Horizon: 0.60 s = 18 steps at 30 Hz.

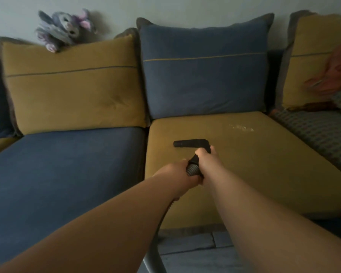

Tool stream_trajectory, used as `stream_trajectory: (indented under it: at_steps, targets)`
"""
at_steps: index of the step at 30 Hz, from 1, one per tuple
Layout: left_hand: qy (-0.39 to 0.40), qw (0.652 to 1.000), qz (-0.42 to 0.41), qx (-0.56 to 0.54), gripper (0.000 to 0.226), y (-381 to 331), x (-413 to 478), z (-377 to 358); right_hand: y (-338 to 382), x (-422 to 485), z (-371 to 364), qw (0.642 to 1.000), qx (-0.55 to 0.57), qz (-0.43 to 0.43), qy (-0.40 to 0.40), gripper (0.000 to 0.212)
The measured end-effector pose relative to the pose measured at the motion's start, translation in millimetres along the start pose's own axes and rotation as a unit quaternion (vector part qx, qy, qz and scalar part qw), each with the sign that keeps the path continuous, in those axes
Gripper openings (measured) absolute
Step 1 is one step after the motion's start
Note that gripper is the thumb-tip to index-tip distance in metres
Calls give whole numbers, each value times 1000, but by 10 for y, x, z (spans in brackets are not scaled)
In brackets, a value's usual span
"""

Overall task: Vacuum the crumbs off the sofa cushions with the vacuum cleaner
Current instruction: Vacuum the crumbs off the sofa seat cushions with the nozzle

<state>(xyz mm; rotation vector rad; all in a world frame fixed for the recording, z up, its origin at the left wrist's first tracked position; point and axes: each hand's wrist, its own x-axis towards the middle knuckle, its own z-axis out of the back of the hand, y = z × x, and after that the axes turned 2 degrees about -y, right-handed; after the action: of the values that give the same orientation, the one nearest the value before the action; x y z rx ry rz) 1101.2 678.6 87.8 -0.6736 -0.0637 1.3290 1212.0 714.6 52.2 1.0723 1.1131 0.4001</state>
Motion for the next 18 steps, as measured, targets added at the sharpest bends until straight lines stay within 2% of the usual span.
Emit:
stream_trajectory:
  at_steps: [8, 12, 18]
  targets:
    - [32, 997, -73, 0, 46, -593, -114, -424, -84, -25, 880, 998, 28, 19, -55, 69]
    - [63, 993, -101, 14, 58, -945, -168, -644, -123, -38, 1343, 992, 47, 31, -112, 69]
    - [83, 982, -164, 41, 58, -1485, -101, -898, -91, -29, 1977, 980, 111, 21, -166, 69]
